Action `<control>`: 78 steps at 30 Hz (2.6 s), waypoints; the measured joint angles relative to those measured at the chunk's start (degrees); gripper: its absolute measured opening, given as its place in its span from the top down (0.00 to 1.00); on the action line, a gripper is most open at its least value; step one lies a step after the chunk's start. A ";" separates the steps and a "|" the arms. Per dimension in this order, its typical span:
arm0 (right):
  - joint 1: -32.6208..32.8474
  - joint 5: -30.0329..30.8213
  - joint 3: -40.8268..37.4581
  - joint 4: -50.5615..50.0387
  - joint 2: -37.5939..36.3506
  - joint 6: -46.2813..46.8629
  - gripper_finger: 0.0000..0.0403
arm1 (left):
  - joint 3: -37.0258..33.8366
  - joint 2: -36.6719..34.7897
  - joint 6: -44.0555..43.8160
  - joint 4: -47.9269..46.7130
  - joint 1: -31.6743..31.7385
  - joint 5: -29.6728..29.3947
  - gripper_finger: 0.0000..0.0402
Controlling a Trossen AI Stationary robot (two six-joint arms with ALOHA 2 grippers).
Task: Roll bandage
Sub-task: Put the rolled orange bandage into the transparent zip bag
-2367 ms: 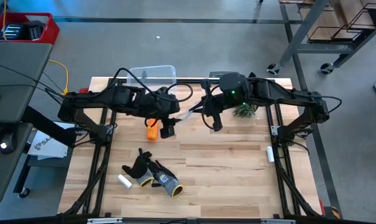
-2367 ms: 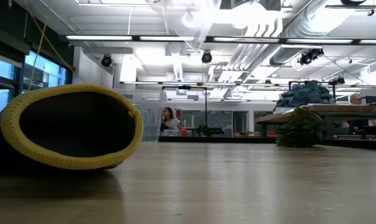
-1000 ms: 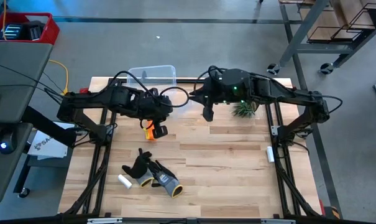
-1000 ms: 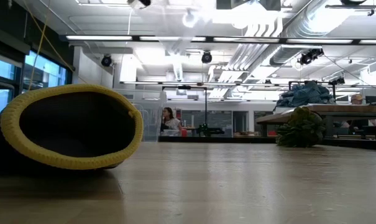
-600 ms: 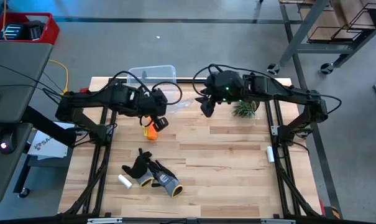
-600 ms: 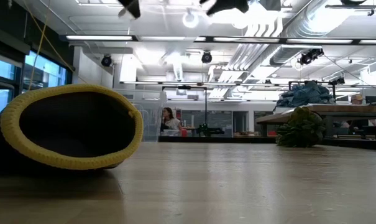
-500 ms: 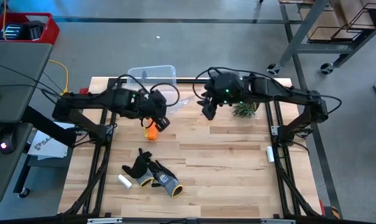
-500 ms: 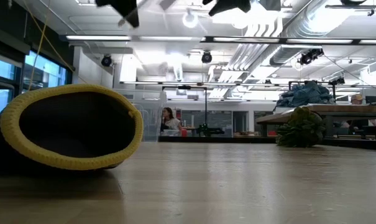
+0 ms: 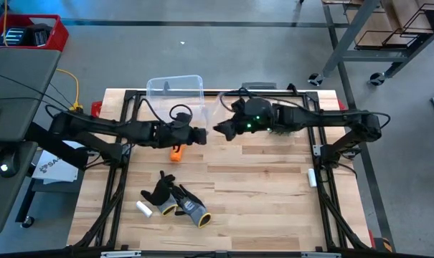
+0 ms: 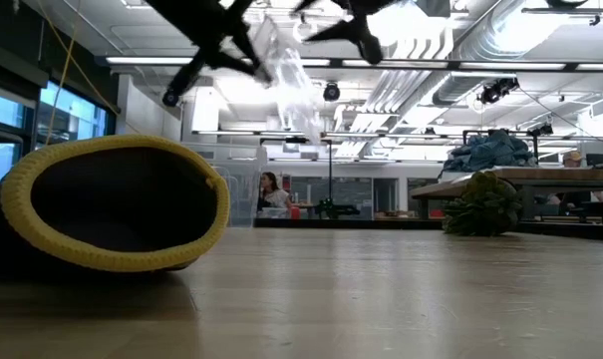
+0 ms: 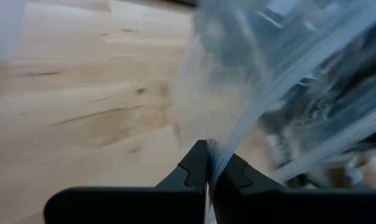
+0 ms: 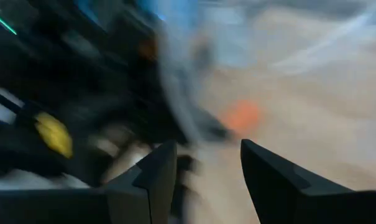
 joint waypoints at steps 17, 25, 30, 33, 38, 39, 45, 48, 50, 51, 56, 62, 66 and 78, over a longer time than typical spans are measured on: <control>0.09 8.46 2.22 -1.54 -0.14 11.63 0.58 | 1.76 5.83 11.11 10.05 2.71 6.15 1.00; 0.59 10.57 2.49 -5.30 0.05 14.56 0.58 | 4.82 8.09 13.86 11.08 4.20 5.32 1.00; 0.55 12.76 2.51 -5.46 0.01 16.36 0.58 | 7.32 10.06 15.03 10.73 4.06 6.39 1.00; 0.57 13.38 2.51 -5.92 0.01 16.19 0.63 | 7.58 10.40 15.12 10.74 4.04 6.50 1.00; 1.49 16.45 2.51 -9.41 0.03 16.81 0.89 | 7.58 10.24 14.96 9.08 4.04 6.19 1.00; 1.70 16.74 2.51 -9.42 0.03 16.11 0.94 | 7.58 10.23 14.96 9.00 4.04 5.76 1.00; 2.04 16.87 2.51 -11.54 0.03 17.39 0.99 | 7.58 9.50 13.86 5.14 4.21 4.48 1.00; 2.07 16.22 2.51 -13.51 0.01 17.61 0.99 | 7.61 8.48 12.86 1.59 4.51 2.88 1.00; 2.08 15.40 2.50 -14.63 0.01 17.61 1.00 | 7.61 7.65 12.84 0.27 4.57 1.79 1.00; 2.09 14.95 2.49 -14.91 0.01 17.72 1.00 | 7.61 7.26 12.88 -0.14 4.57 1.25 1.00; 2.08 13.63 2.49 -16.58 0.01 18.99 1.00 | 7.63 6.02 12.65 -3.00 4.54 -1.41 1.00; 2.08 12.66 2.49 -18.41 -0.21 20.43 1.00 | 7.63 5.85 11.38 -6.48 4.03 -0.52 1.00; 2.08 9.78 2.49 -18.48 -0.27 20.44 1.00 | 7.61 5.85 11.29 -8.76 3.18 -0.28 1.00; 2.13 2.58 2.49 -18.45 -0.27 20.01 1.00 | 7.56 4.48 8.31 -12.52 2.49 3.11 1.00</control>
